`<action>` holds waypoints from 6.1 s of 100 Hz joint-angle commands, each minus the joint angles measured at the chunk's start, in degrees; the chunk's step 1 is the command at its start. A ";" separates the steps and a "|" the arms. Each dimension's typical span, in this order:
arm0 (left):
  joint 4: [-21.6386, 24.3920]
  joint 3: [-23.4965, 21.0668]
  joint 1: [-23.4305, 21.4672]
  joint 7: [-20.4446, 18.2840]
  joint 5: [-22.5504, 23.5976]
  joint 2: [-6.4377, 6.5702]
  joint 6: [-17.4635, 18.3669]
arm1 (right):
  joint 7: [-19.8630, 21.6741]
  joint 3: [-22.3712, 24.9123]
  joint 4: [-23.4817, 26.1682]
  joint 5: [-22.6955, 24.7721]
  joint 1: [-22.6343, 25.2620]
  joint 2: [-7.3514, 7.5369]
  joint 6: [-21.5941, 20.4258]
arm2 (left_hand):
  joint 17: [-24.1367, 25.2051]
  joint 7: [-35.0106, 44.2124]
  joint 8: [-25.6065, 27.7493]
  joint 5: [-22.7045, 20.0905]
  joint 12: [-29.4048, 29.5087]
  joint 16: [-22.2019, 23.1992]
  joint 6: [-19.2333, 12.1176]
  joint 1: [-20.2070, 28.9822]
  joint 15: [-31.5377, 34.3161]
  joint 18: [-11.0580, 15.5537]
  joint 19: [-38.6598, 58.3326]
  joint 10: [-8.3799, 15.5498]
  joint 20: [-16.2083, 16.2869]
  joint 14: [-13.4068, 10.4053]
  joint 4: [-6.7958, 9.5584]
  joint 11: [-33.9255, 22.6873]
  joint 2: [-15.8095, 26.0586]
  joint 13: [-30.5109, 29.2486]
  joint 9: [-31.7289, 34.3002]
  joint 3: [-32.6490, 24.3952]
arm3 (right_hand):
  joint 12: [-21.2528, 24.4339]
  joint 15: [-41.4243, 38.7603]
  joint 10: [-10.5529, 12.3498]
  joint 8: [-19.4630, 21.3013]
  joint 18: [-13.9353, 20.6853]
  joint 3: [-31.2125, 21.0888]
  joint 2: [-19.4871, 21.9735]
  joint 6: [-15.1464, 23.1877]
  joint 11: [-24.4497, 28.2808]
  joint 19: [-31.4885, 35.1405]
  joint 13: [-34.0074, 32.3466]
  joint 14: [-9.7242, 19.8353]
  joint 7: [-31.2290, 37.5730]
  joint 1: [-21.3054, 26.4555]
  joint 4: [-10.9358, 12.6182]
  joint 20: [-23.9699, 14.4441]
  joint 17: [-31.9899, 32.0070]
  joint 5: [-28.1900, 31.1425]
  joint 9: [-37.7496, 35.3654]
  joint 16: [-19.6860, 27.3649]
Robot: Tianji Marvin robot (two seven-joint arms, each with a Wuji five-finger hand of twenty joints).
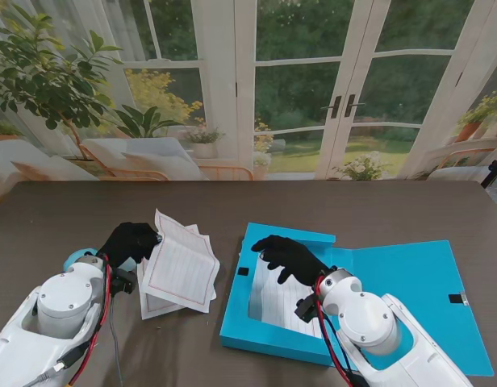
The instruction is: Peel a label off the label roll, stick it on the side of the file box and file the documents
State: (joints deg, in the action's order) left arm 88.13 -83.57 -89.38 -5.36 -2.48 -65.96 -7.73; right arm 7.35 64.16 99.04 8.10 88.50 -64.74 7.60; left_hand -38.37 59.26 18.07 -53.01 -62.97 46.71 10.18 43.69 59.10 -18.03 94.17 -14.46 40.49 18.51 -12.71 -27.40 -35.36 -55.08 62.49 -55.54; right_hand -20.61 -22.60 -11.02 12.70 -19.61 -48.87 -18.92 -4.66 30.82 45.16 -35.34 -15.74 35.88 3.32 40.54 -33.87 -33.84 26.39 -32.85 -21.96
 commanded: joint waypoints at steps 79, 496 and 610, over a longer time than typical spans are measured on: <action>11.30 3.24 1.52 -0.95 -10.88 -0.99 3.80 | 3.07 -0.54 -1.30 -5.61 -2.49 -0.15 2.84 | -0.80 0.26 0.10 -0.92 -0.54 0.88 0.25 2.54 0.27 0.80 2.72 -1.87 -1.37 1.26 -0.99 0.32 -2.66 -1.54 2.40 -1.59 | -3.68 0.10 3.89 1.64 3.65 -3.98 4.34 -0.23 1.39 -5.84 3.59 4.31 2.11 -27.98 -20.39 -5.07 27.78 -1.44 4.16 -1.39; 8.34 5.83 -0.12 0.85 -5.84 -1.29 -4.17 | 4.63 10.45 -5.01 0.38 1.48 0.88 7.64 | 32.28 -50.74 -6.87 6.37 43.09 -22.02 7.76 0.23 -53.10 -1.75 -77.91 -7.48 -4.18 6.60 7.79 21.76 13.14 33.89 -23.55 16.32 | -19.28 -16.80 5.49 2.50 0.08 -15.18 -23.89 6.43 6.30 17.08 -27.93 1.67 39.83 31.00 32.53 7.98 10.41 35.79 -36.86 -7.59; 9.19 5.27 -0.94 1.20 -6.68 -1.41 -4.77 | 7.07 6.10 -6.85 2.13 0.20 1.45 15.19 | 32.49 -50.80 -6.83 6.19 43.12 -22.09 8.00 0.44 -53.19 -1.38 -80.39 -7.75 -0.56 6.70 7.87 21.82 14.18 34.25 -23.77 17.41 | -18.36 -16.72 5.42 5.33 1.40 -14.74 -22.54 8.35 7.19 16.99 -26.25 2.15 39.55 28.60 35.09 8.38 11.98 33.38 -34.64 -7.36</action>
State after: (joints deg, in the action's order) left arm 96.96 -78.23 -90.12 -3.18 -8.91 -67.22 -12.26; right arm 13.70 70.86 92.67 9.54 88.82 -63.01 22.25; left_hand -5.49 8.47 11.40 -46.42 -20.53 24.13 19.77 44.71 6.67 -21.61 15.41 -23.10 38.72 26.12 -6.47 -5.68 -22.64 -21.70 39.82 -39.45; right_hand -38.92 -38.87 -7.51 17.63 -19.72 -53.95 -44.77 -4.97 36.75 59.62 -61.99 -14.48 76.84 28.95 68.11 -26.11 -34.20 61.80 -68.27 -29.15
